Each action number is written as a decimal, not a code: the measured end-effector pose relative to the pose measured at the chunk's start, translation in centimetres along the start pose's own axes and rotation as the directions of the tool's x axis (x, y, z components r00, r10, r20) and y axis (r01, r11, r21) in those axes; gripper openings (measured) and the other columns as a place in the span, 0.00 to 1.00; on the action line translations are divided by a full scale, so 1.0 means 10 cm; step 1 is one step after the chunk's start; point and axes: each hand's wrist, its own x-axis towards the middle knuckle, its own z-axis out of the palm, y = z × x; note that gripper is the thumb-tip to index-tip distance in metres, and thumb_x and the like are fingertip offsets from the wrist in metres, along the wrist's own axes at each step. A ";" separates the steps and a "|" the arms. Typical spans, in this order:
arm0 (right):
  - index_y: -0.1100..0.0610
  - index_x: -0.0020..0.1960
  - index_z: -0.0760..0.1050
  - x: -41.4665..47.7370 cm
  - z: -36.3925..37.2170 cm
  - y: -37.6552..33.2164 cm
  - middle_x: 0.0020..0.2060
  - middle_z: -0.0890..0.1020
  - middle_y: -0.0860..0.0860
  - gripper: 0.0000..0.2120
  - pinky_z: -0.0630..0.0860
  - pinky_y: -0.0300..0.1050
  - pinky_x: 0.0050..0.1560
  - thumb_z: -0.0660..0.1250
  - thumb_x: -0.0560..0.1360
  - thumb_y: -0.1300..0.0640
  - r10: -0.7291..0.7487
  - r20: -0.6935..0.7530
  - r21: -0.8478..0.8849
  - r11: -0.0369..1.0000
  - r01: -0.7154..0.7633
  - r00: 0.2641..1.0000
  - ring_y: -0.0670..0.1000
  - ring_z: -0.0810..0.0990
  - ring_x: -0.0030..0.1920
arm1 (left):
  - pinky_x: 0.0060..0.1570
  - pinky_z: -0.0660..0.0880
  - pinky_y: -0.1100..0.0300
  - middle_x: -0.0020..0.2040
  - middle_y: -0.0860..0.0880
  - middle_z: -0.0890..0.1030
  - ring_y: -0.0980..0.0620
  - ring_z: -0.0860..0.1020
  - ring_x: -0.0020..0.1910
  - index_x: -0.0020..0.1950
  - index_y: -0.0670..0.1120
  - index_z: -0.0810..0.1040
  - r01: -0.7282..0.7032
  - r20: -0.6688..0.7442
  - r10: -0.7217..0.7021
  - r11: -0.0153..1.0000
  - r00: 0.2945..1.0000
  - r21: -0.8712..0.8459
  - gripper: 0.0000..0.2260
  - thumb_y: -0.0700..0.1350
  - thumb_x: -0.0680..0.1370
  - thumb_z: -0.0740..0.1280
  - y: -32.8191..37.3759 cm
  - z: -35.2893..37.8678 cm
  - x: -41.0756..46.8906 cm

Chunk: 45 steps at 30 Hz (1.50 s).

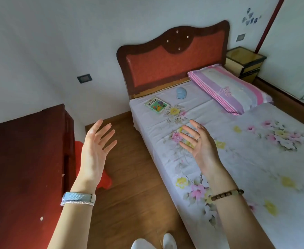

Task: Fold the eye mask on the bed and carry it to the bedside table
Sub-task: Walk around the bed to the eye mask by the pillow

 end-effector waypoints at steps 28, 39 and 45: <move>0.47 0.58 0.80 3.44 1.45 -0.10 0.56 0.85 0.51 0.12 0.80 0.55 0.58 0.61 0.81 0.47 -0.040 -0.395 0.092 0.992 0.083 0.918 0.55 0.83 0.57 | 0.70 0.68 0.42 0.68 0.46 0.77 0.48 0.76 0.67 0.71 0.52 0.69 0.232 0.321 -0.242 0.970 0.915 0.069 0.17 0.52 0.85 0.51 -0.37 0.31 4.69; 0.49 0.61 0.78 4.59 1.32 -0.18 0.57 0.84 0.53 0.12 0.79 0.58 0.60 0.60 0.82 0.49 -0.063 -0.497 0.118 0.983 0.139 0.866 0.58 0.83 0.58 | 0.68 0.69 0.41 0.67 0.47 0.78 0.47 0.77 0.66 0.68 0.54 0.72 0.255 0.429 -0.298 0.954 0.853 0.156 0.16 0.54 0.84 0.53 -0.92 0.86 5.98; 0.48 0.60 0.79 5.33 1.09 -0.23 0.58 0.84 0.52 0.12 0.78 0.59 0.61 0.60 0.82 0.49 -0.018 -0.587 0.142 0.982 0.125 0.809 0.56 0.83 0.57 | 0.65 0.74 0.46 0.64 0.49 0.80 0.50 0.79 0.63 0.67 0.56 0.74 0.281 0.446 -0.373 0.924 0.814 0.261 0.20 0.59 0.77 0.57 -1.23 1.41 6.76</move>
